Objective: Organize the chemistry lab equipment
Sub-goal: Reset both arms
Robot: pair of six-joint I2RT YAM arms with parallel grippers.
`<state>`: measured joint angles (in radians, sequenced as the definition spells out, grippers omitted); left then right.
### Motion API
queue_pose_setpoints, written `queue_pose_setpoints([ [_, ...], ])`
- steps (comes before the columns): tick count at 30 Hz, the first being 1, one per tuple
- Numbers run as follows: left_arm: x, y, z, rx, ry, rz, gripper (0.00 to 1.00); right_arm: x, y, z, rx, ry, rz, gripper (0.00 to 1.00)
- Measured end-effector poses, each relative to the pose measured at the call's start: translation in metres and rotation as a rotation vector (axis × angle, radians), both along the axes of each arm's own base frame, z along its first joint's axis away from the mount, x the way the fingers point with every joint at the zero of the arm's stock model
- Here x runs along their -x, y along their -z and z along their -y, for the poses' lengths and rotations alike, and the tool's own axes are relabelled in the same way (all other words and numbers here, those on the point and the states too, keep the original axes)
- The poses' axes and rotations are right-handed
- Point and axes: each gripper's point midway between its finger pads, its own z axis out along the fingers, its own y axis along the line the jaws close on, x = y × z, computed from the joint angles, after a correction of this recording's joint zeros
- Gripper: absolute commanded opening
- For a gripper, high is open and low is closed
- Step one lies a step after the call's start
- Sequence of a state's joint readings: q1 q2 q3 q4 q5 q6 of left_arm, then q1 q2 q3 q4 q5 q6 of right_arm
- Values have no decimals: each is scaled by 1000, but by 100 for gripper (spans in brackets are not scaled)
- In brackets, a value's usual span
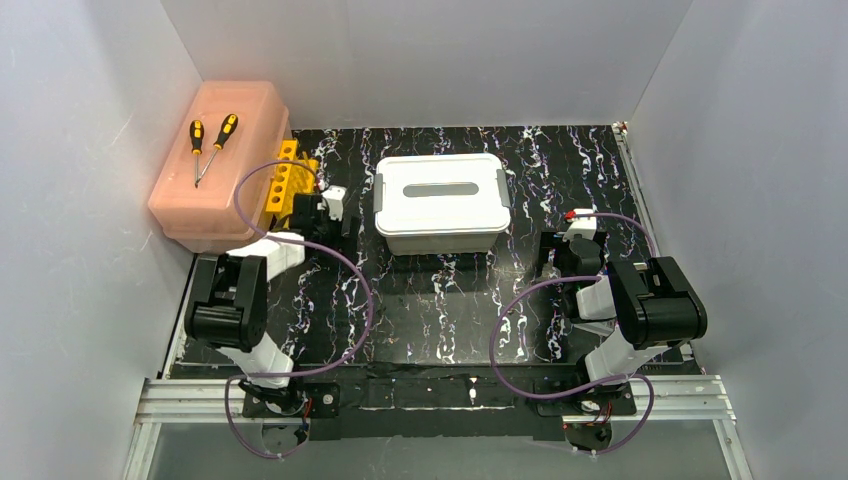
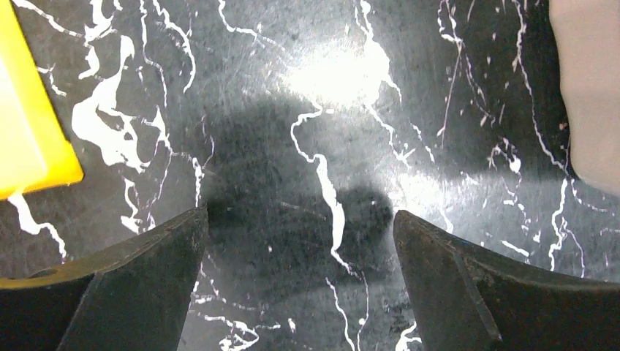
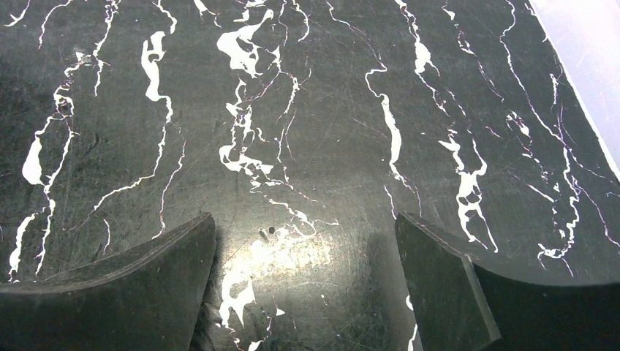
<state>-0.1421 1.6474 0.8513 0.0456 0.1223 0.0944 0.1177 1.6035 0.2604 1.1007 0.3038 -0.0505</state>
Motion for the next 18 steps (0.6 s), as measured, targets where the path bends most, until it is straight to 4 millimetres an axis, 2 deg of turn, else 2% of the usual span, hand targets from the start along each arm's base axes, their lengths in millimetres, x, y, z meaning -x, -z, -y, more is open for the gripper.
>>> queue_pose_setpoints([
  [4, 9, -4, -7, 15, -2, 54, 98, 0, 0, 0, 0, 0, 0, 100],
  [10, 17, -14, -26, 33, -41, 232, 98, 0, 0, 0, -1, -1, 0, 100],
  [18, 20, -10, -40, 73, -116, 397, 98, 0, 0, 0, -2, 0, 0, 100],
])
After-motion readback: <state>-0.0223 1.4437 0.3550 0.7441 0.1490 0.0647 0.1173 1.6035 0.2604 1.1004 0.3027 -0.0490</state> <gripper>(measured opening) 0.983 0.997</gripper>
